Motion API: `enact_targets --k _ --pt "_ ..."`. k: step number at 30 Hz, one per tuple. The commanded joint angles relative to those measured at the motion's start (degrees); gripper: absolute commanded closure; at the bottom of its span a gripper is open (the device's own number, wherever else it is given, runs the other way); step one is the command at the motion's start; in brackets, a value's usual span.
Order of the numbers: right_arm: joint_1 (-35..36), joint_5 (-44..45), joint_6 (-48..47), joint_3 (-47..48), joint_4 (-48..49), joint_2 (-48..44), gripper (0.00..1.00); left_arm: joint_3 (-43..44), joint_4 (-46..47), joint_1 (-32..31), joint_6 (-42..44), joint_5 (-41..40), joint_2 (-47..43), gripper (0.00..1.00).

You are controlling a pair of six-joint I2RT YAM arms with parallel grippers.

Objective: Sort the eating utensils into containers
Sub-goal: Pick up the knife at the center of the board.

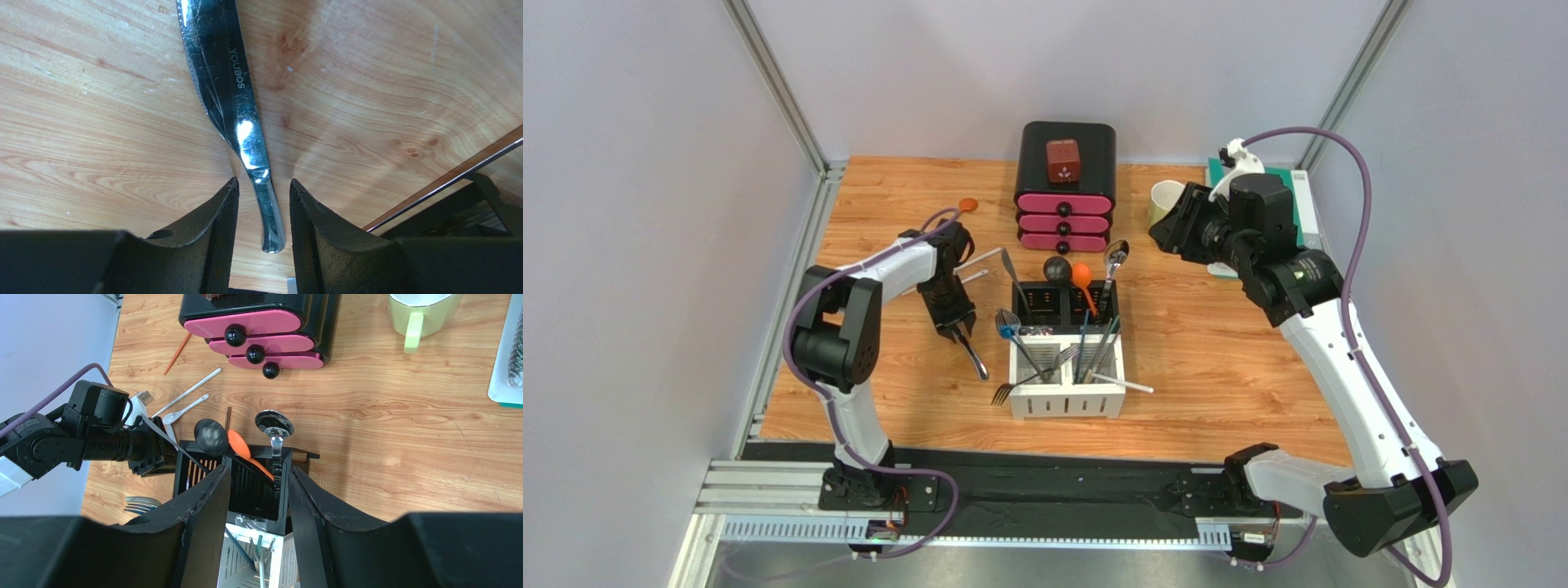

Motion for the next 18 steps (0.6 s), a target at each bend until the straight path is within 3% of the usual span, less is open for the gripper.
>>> enact_targets --k 1,10,15,17,18 --pt "-1.0 -0.4 -0.1 -0.4 1.4 -0.4 0.55 0.2 -2.2 -0.4 1.2 -1.4 -0.9 0.58" --pt "-1.6 -1.3 0.6 -1.1 1.6 -0.4 0.55 -1.8 -1.3 -0.4 2.7 -1.8 0.1 0.64" --pt "-2.3 -1.7 0.8 -1.6 1.5 -1.5 0.55 0.6 -1.9 -0.4 3.7 -2.1 1.2 0.76" --pt "-2.5 -1.6 0.6 -1.6 1.5 -1.9 0.55 0.9 -2.0 -0.4 3.7 -1.7 1.4 0.88" --pt "-2.6 -1.4 0.4 -1.5 1.3 -2.0 0.55 0.8 -2.0 -0.4 3.7 -1.5 1.6 0.9"
